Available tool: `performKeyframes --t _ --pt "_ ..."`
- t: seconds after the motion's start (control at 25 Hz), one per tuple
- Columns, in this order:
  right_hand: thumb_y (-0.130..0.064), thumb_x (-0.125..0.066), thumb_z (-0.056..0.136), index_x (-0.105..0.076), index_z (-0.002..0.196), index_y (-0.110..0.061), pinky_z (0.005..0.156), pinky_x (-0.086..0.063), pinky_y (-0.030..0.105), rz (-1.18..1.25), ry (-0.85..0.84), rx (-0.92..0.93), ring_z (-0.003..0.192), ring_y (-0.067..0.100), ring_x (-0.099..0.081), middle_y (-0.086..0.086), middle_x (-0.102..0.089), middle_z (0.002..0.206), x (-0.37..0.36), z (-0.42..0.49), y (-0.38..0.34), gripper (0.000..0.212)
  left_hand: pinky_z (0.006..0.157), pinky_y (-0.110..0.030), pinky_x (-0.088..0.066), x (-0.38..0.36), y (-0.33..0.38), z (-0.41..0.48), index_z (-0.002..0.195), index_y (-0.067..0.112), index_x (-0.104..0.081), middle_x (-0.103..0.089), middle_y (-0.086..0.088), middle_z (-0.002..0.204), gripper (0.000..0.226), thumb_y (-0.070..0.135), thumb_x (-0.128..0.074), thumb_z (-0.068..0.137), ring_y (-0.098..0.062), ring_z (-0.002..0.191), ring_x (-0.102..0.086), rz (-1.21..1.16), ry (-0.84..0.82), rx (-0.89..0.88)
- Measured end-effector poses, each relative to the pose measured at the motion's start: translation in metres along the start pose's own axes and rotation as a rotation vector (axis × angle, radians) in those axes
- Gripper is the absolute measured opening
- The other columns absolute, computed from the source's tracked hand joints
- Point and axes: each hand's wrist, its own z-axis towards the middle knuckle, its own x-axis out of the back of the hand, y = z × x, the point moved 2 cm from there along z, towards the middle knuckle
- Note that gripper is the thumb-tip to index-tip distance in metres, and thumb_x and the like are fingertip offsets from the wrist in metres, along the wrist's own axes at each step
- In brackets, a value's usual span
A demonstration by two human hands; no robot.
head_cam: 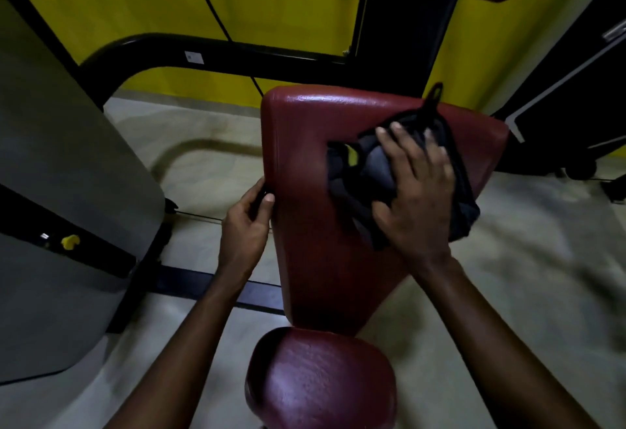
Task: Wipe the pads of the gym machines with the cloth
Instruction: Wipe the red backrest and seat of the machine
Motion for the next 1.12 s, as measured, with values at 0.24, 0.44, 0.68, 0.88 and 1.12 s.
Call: performKeyframes --t 0.24,0.44,0.68,0.88,1.12 --pt "-0.027 -0.063 0.070 -0.041 0.150 -0.024 0.121 -0.014 0.050 0.086 0.020 -0.044 0.148 0.030 -0.023 -0.004 -0.038 0.157 -0.008 0.031 -0.039 0.083 0.103 -0.013 -0.042 -0.012 -0.003 -0.009 0.143 0.019 -0.051 -0.058 0.011 0.138 0.043 0.031 -0.052 0.102 0.008 0.123 -0.052 -0.016 0.087 -0.025" --pt "-0.025 -0.060 0.071 -0.038 0.152 -0.025 0.122 -0.015 0.048 0.079 0.020 -0.025 0.150 0.028 -0.022 -0.005 -0.035 0.159 -0.001 0.019 -0.009 0.084 0.119 -0.037 -0.029 -0.032 0.029 -0.020 0.155 0.011 -0.026 -0.026 -0.004 0.161 0.062 0.016 -0.055 0.100 -0.012 0.148 -0.026 0.181 0.255 -0.294" --pt "-0.030 -0.054 0.073 -0.035 0.153 -0.025 0.123 -0.014 0.050 0.181 0.120 -0.315 0.151 0.027 -0.018 -0.005 -0.031 0.161 -0.008 -0.030 0.018 0.083 0.120 -0.052 -0.021 -0.044 0.081 0.003 0.151 -0.001 -0.030 -0.022 -0.016 0.161 0.059 0.009 -0.057 0.098 -0.026 0.151 -0.015 0.578 0.100 -0.757" --pt "-0.025 -0.055 0.074 -0.046 0.148 -0.020 0.122 -0.018 0.042 0.239 0.260 -0.349 0.149 0.028 -0.027 -0.003 -0.040 0.156 0.008 -0.005 0.043 0.075 0.121 -0.045 -0.020 -0.052 0.070 0.007 0.151 0.002 -0.033 -0.027 -0.014 0.160 0.062 0.024 -0.058 0.099 -0.024 0.151 -0.018 0.758 -0.029 -0.844" --pt "-0.016 -0.060 0.076 -0.044 0.148 -0.009 0.123 -0.016 0.038 0.356 0.261 -0.353 0.146 0.032 -0.032 0.004 -0.039 0.156 -0.017 -0.060 0.047 0.074 0.123 -0.045 -0.015 -0.064 0.082 0.016 0.153 0.003 -0.026 -0.019 -0.012 0.163 0.070 0.035 -0.055 0.099 -0.023 0.152 -0.013 0.809 -0.077 -0.867"
